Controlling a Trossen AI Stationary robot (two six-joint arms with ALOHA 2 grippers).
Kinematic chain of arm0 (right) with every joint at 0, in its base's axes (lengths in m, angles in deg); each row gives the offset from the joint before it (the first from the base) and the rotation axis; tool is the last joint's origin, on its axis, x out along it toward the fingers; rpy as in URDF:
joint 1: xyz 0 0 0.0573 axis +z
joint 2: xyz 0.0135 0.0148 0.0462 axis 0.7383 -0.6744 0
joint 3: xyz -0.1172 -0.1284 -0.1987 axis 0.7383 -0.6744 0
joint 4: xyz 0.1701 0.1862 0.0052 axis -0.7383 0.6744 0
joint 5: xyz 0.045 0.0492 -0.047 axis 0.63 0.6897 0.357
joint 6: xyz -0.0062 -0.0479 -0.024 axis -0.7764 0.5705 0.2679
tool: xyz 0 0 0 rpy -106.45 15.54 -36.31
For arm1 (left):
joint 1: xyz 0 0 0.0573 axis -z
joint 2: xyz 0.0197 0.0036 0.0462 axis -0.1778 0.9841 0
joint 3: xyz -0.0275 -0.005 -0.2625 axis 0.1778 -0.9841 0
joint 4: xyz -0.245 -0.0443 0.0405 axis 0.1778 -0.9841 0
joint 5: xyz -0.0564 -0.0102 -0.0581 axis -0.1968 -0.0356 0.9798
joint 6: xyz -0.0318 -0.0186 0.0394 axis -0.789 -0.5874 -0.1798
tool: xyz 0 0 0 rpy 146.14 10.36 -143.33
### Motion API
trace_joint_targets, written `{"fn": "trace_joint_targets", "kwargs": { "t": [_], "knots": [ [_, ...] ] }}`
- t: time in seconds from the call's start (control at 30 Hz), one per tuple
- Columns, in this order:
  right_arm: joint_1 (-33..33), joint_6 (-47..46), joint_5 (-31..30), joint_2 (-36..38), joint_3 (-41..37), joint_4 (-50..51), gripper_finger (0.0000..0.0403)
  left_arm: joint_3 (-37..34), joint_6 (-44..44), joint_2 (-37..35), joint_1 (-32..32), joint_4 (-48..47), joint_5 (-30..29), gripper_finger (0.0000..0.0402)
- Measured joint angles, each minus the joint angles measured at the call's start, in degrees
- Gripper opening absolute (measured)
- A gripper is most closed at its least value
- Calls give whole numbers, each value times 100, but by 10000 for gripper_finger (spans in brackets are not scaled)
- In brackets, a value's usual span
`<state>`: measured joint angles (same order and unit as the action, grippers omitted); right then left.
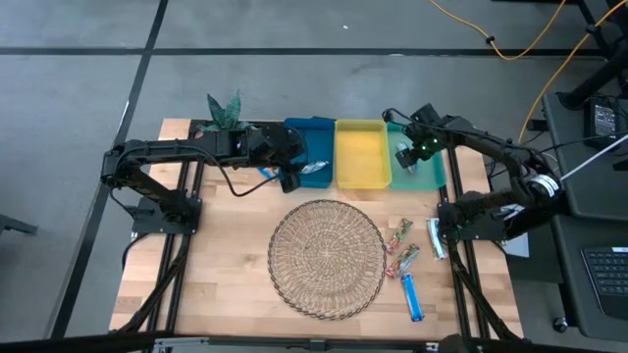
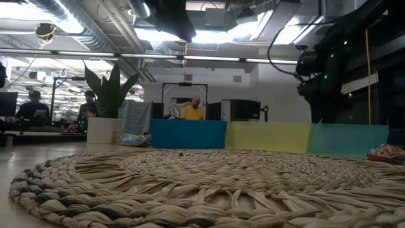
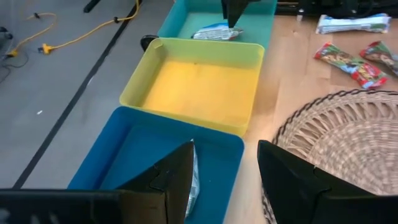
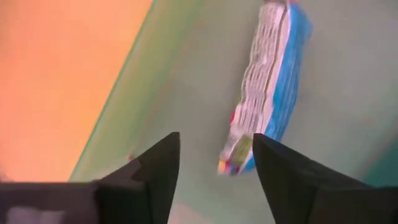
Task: Pick and place Granola Bars by type
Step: Put the red granola bar into the green bin
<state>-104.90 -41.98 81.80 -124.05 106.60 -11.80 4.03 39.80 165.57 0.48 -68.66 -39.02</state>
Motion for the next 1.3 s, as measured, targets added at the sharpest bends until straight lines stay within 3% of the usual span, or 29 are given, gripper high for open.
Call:
{"fn": "trace_joint_targets", "kwargs": {
  "t": [0.37,0.67,0.97,1.3],
  "knots": [
    [1095,403,-105,1494,0,1370,196,0,206,0,-20,4,309,171],
    [2580,-283,74,2382,0,1893,194,0,298,0,-17,4,569,171],
    [4042,-310,162,2335,458,2119,194,0,298,0,-17,4,572,171],
    [5624,632,-768,1578,2525,3404,194,0,292,-2,-11,3,573,171]
  ]
}}
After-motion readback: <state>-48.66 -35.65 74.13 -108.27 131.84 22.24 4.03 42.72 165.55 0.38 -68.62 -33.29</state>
